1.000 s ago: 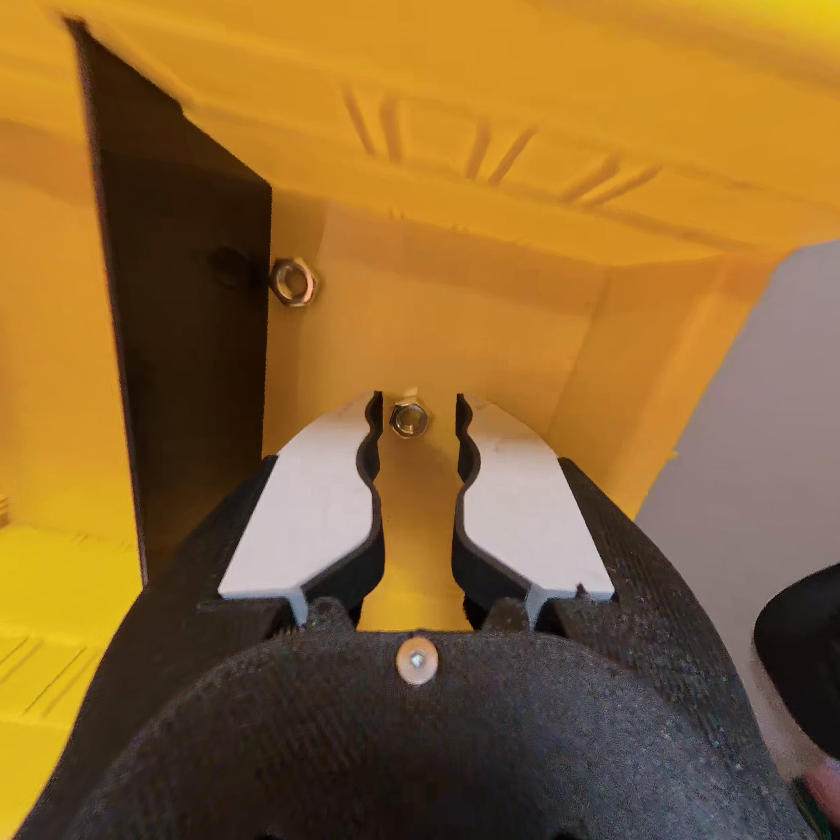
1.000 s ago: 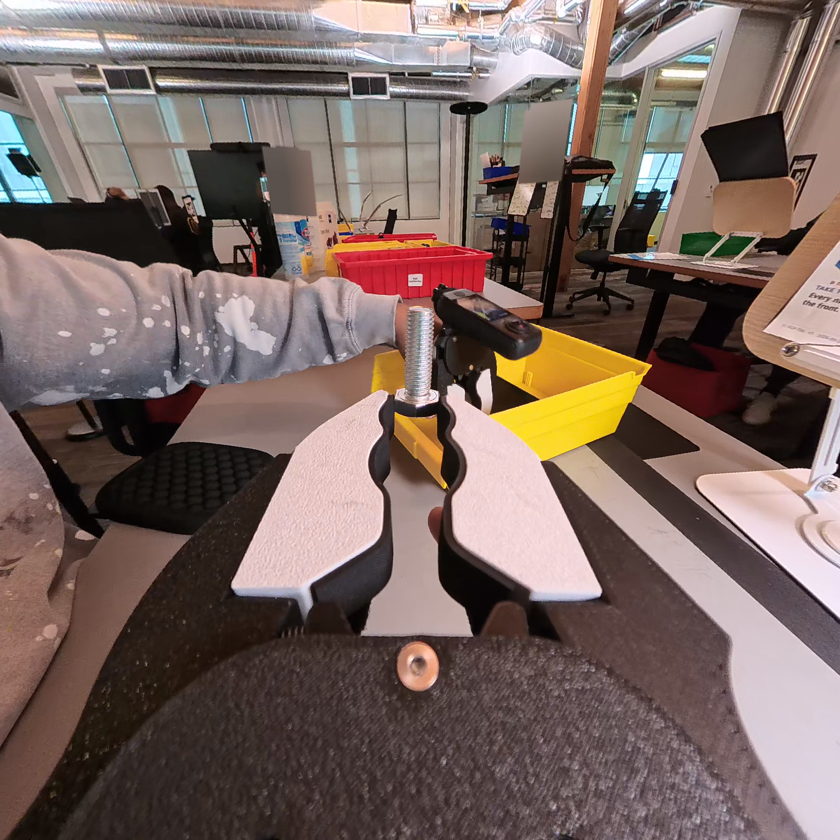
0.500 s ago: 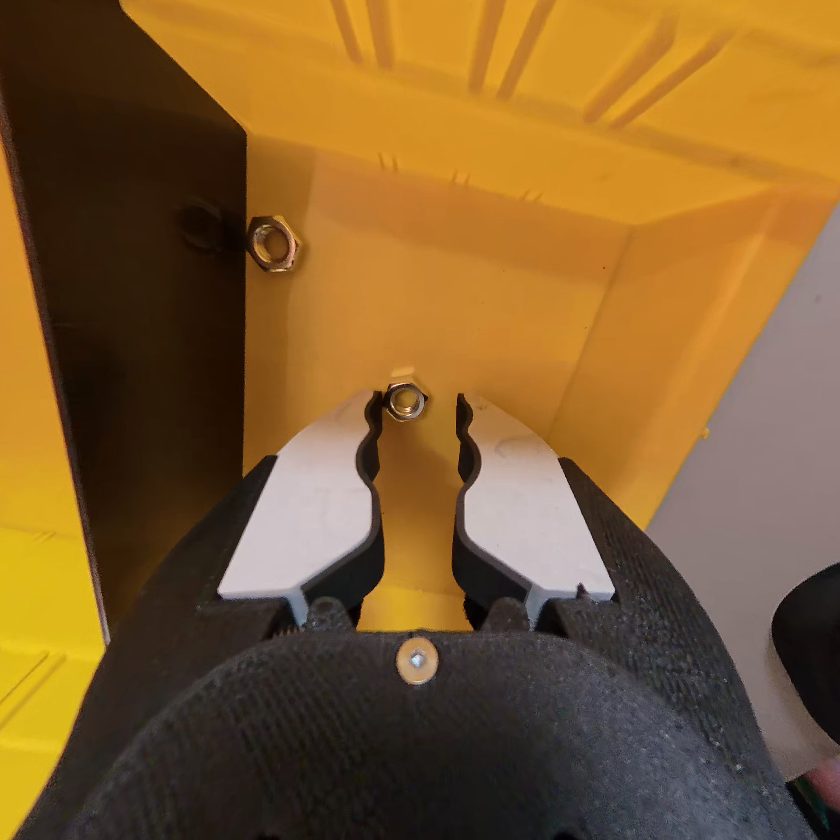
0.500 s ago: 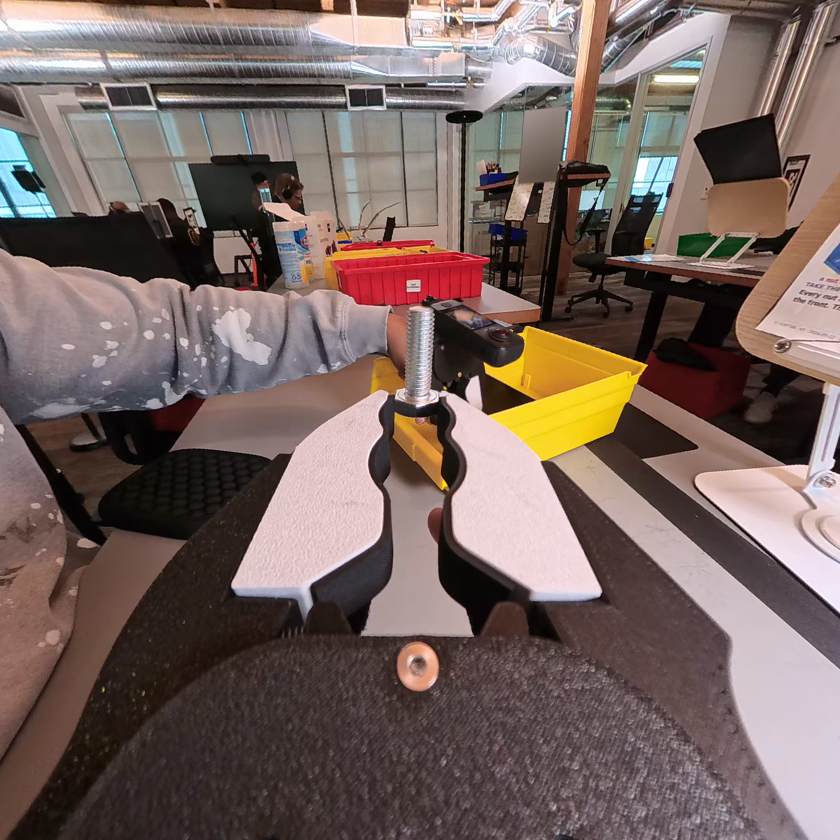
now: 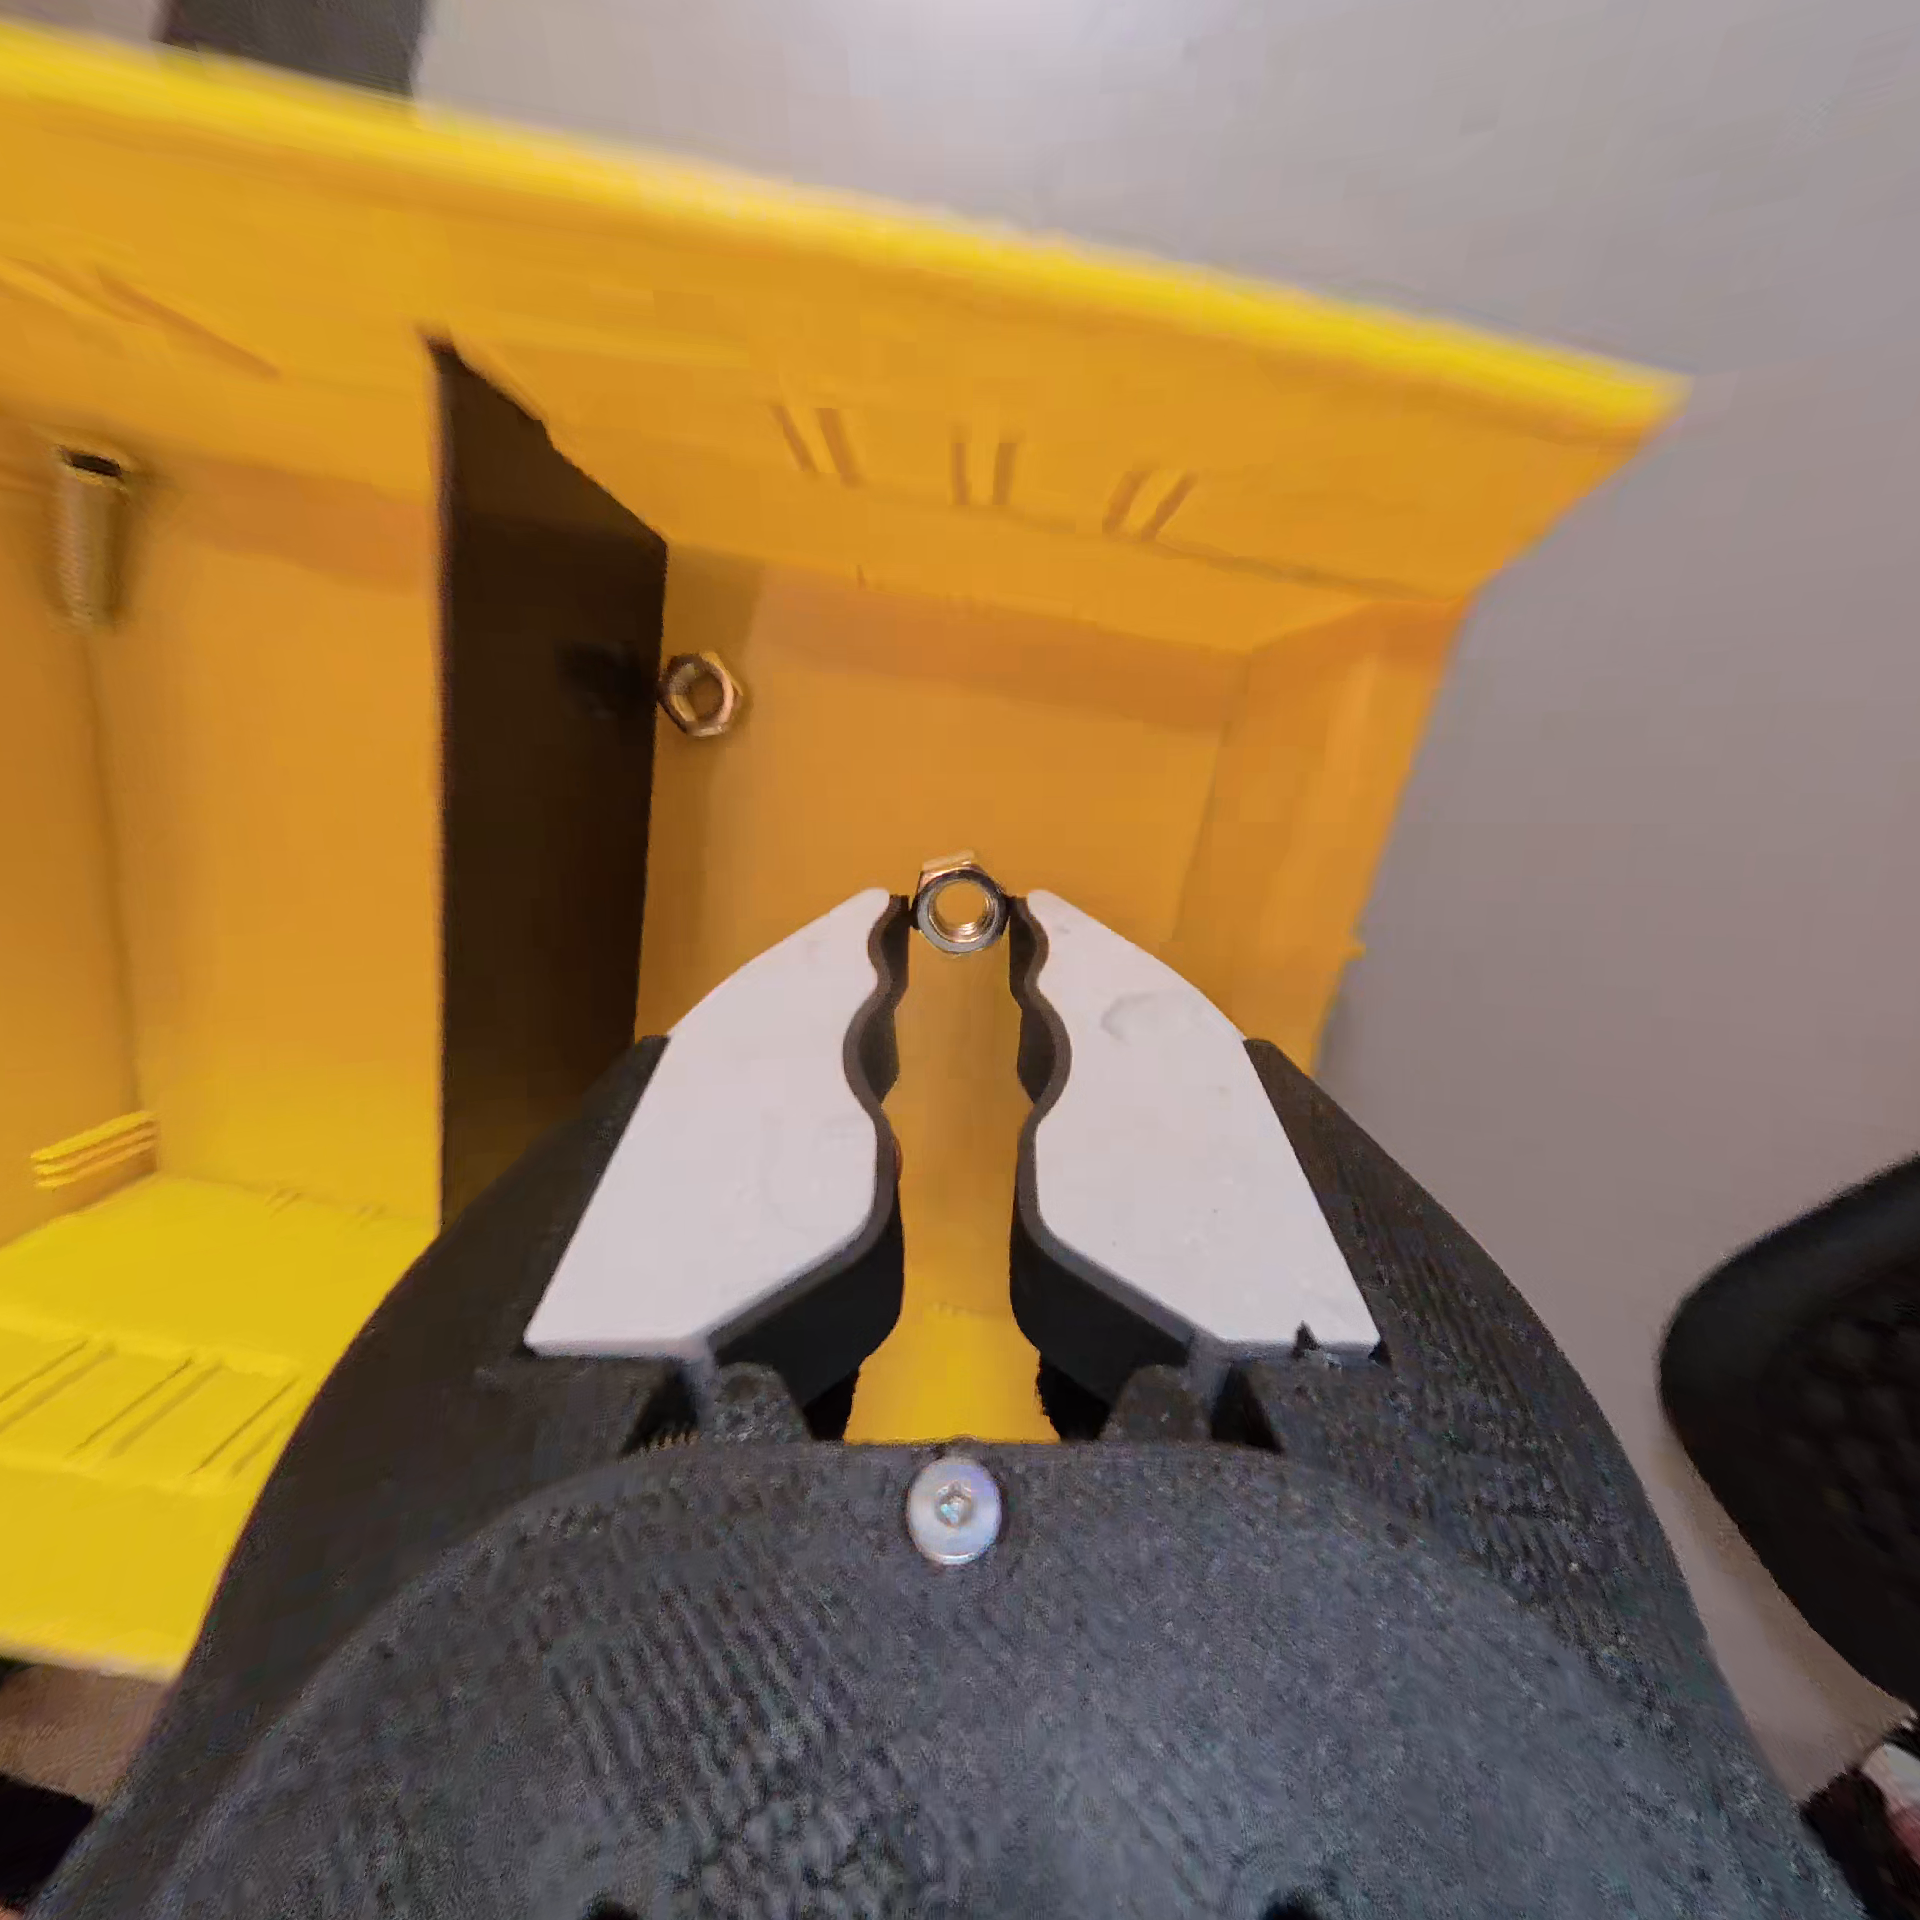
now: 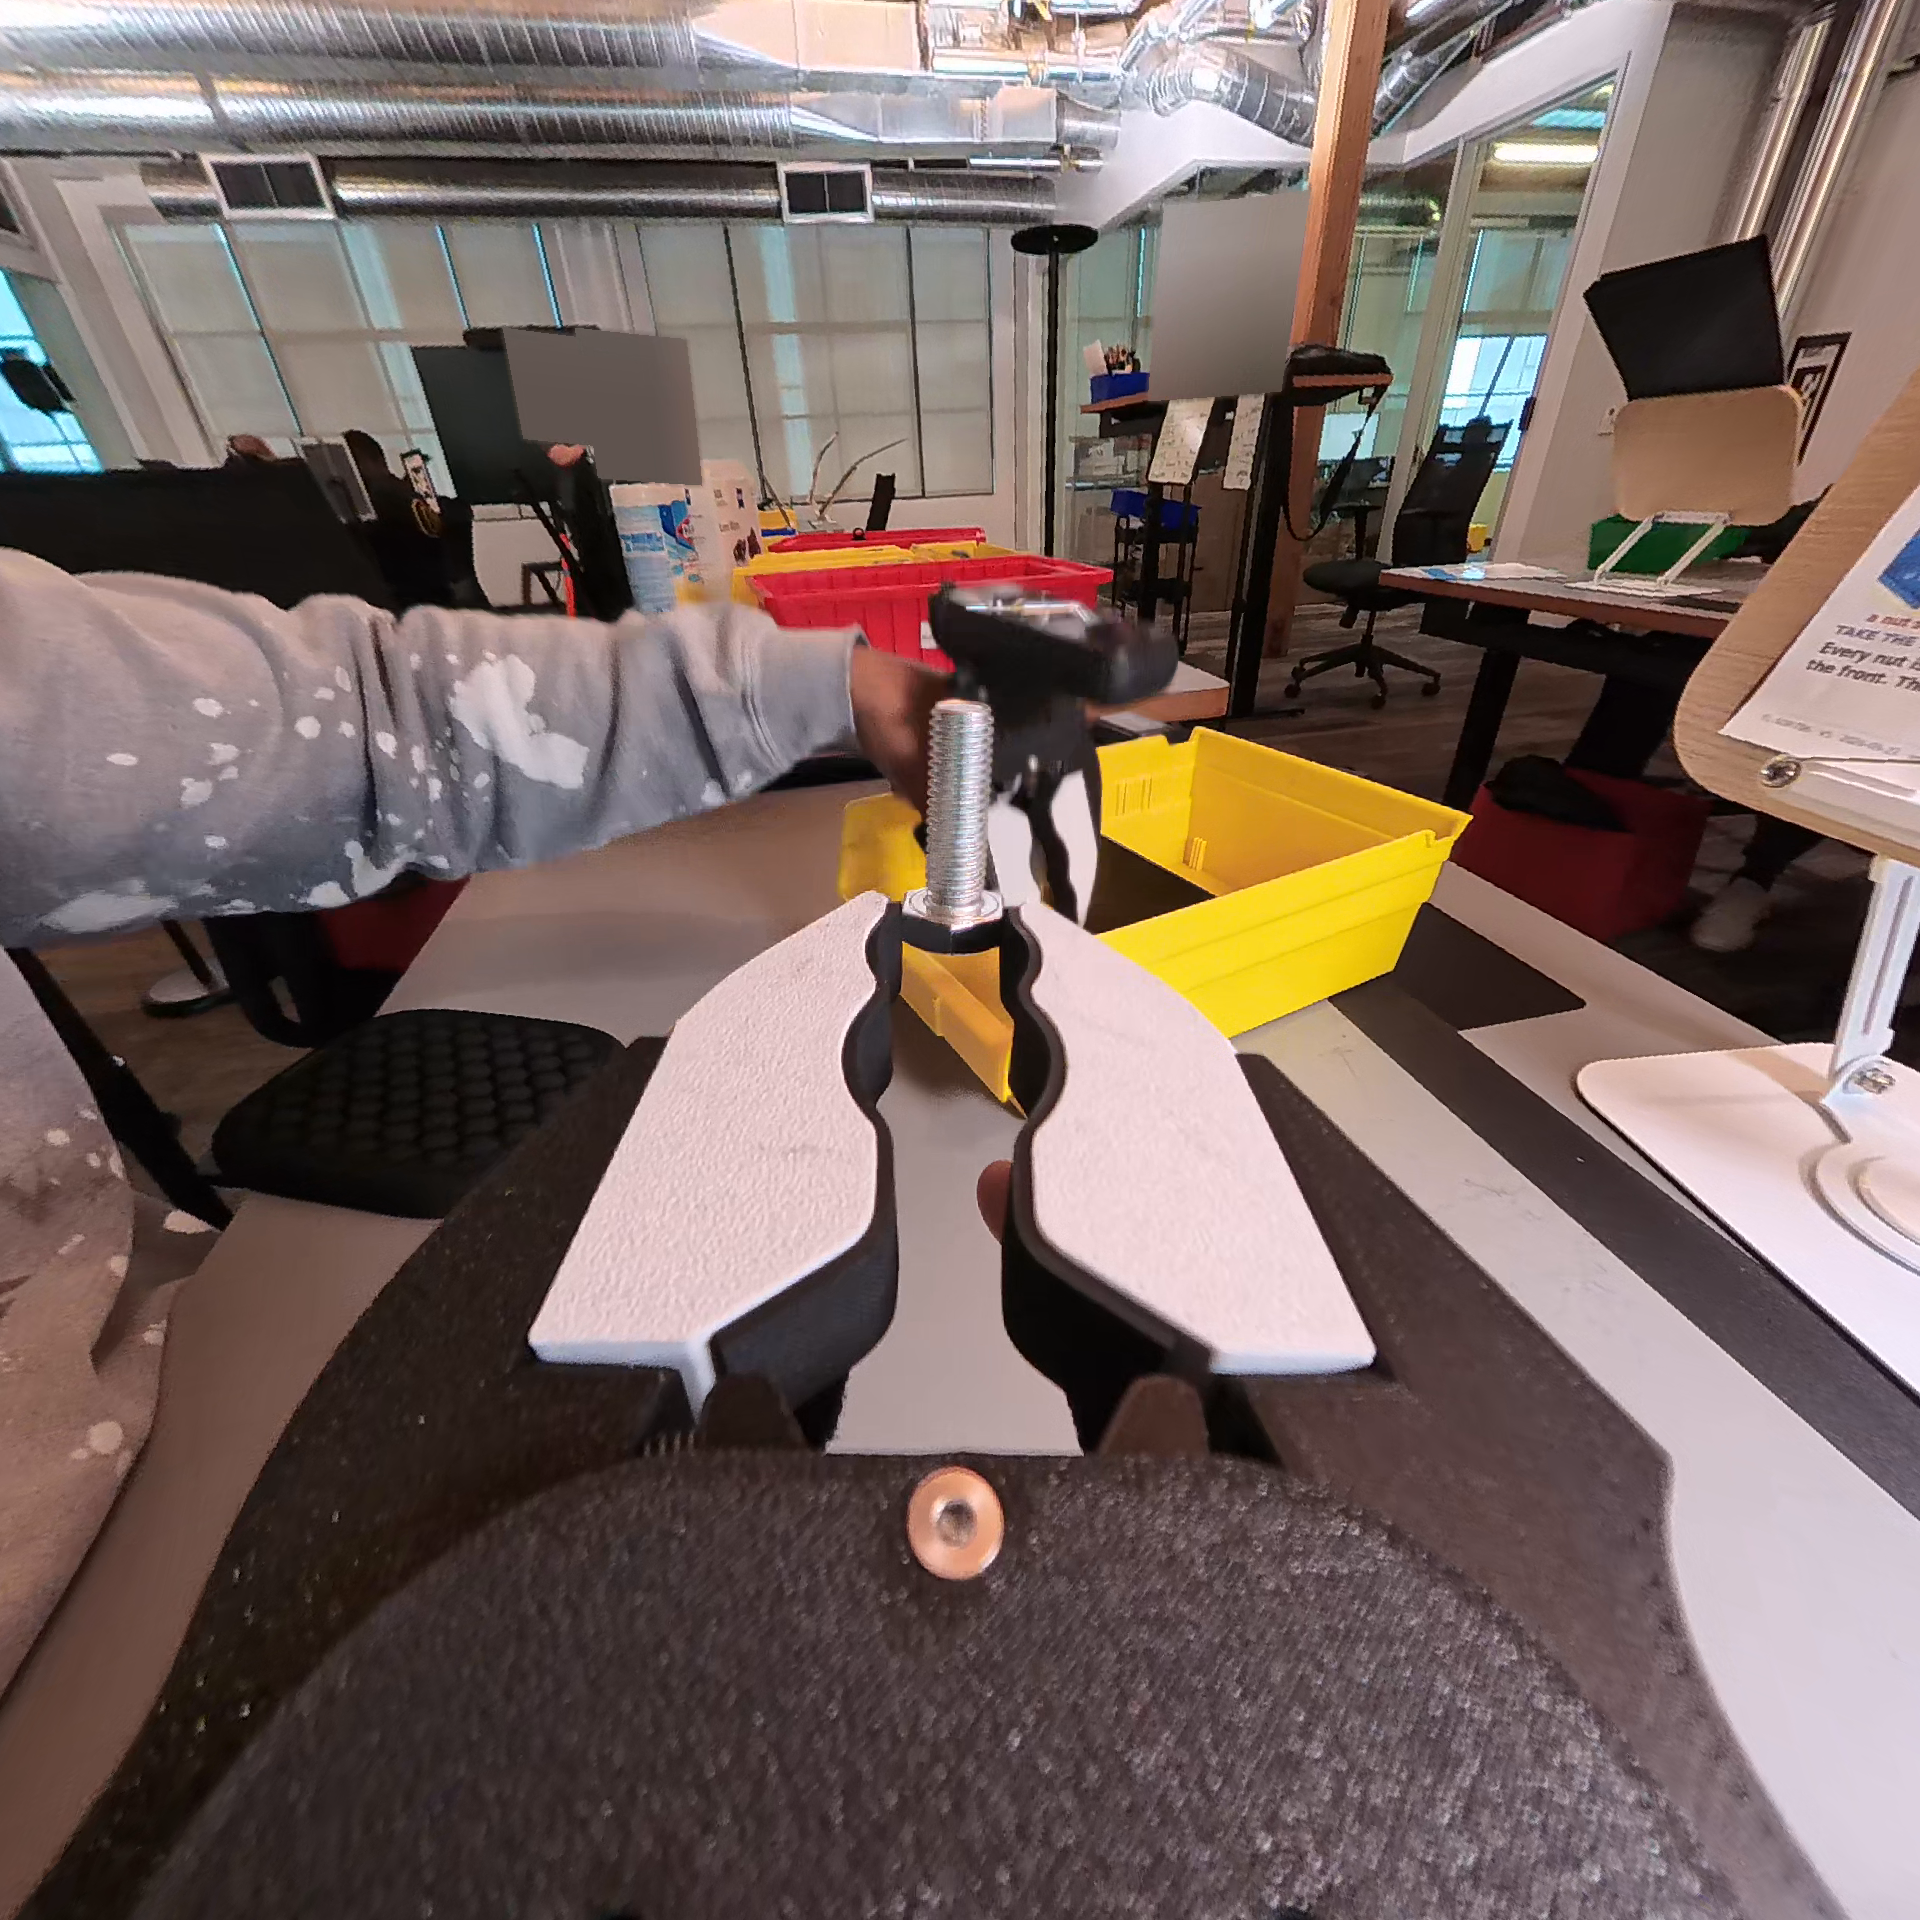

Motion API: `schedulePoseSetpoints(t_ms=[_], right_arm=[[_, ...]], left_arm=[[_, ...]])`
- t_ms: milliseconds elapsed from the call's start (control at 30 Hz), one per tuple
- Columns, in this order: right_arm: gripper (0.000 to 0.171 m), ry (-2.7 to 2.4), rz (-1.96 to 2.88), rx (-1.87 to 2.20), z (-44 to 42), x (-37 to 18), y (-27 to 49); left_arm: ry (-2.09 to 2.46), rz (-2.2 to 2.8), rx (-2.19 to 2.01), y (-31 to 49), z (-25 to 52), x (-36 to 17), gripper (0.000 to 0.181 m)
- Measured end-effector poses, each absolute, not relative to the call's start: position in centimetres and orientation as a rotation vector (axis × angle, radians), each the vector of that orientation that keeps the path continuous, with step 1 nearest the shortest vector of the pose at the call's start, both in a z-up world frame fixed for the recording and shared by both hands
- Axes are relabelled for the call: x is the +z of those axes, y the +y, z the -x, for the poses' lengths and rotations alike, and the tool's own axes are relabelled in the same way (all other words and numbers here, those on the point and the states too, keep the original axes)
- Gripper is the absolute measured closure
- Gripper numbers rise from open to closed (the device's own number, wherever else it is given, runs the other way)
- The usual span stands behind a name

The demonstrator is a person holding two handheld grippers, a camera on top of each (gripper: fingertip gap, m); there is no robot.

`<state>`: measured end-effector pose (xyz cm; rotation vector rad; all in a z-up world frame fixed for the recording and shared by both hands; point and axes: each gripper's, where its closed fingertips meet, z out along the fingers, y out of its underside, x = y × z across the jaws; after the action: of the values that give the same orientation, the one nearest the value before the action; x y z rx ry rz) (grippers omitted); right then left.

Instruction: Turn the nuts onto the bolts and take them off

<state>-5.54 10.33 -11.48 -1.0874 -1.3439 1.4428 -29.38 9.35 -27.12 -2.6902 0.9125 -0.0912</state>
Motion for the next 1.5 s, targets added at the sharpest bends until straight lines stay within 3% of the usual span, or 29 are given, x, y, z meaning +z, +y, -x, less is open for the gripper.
schedulePoseSetpoints(t_ms=[233, 400, 633, 1100, 1500], right_arm=[[0.153, -1.387, 1.12, 1.427, 6.9, -13.4, 9.3], [0.153, -1.418, 1.14, 1.437, 8.7, -15.4, 7.2], [0.153, -1.443, 1.125, 1.452, 9.7, -16.1, 4.9], [0.153, -1.391, 1.072, 1.453, 9.5, -15.4, 5.1], [0.153, -1.254, 0.997, 1.529, 8.4, -13.0, 6.0]], left_arm=[[1.231, 2.514, -0.32, 6.9, 20.6, -16.5, 0.162], [1.514, 2.397, -0.396, 5.0, 13.8, -12.9, 0.162], [1.685, 2.339, -0.377, 5.2, 9.1, -12.0, 0.162], [1.695, 2.305, -0.386, 5.7, 8.1, -12.4, 0.162], [1.379, 1.941, -0.601, 6.9, 6.3, -9.6, 0.163]])
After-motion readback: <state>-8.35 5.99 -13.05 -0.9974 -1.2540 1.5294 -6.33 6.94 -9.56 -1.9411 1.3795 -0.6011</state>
